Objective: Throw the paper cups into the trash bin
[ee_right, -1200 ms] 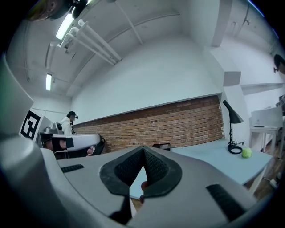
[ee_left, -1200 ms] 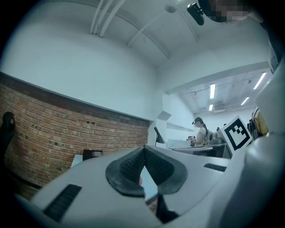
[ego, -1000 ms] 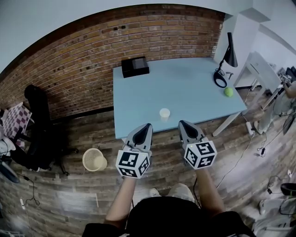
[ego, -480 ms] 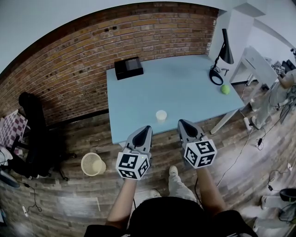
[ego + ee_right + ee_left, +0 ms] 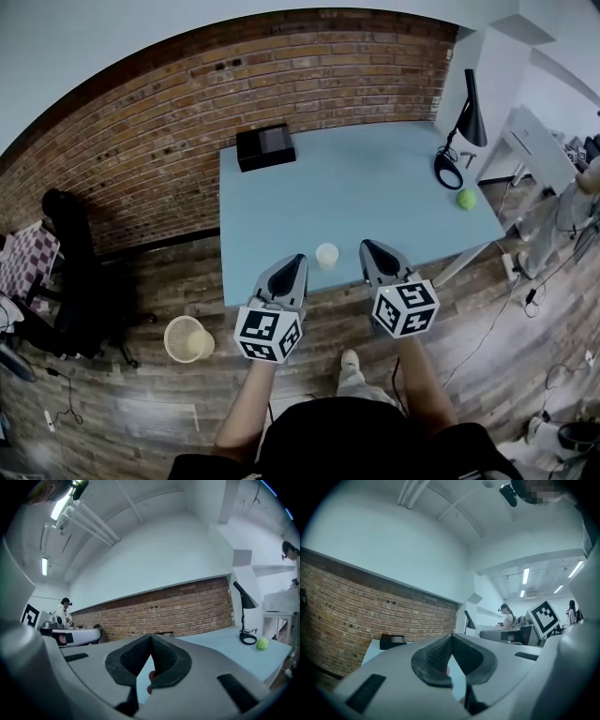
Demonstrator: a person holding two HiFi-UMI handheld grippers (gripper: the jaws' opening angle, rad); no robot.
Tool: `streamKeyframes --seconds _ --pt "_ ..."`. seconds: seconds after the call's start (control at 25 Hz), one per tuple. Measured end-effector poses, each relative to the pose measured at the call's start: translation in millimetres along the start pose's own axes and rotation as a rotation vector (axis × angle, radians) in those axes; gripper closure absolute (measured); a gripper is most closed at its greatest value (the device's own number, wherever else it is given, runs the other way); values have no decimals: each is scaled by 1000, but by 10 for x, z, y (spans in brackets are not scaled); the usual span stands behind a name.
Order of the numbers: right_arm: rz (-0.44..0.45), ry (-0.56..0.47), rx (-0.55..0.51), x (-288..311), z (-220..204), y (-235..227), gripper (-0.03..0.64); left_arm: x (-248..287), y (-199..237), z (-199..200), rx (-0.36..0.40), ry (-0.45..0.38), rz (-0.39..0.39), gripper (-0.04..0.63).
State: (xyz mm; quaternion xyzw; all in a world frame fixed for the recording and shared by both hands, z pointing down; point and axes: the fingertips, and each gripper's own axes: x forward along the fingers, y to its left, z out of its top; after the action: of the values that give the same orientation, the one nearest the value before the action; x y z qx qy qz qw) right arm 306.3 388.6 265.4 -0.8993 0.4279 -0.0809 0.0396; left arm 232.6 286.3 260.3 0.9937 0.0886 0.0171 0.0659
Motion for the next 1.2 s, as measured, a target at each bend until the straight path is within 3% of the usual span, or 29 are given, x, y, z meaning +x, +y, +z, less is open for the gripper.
streamKeyframes --seconds 0.48,1.2 --pt "80 11 5 575 137 -551 614 713 132 13 5 16 75 592" --pt "203 57 29 1048 20 -1201 614 1295 182 -425 -40 127 242 592"
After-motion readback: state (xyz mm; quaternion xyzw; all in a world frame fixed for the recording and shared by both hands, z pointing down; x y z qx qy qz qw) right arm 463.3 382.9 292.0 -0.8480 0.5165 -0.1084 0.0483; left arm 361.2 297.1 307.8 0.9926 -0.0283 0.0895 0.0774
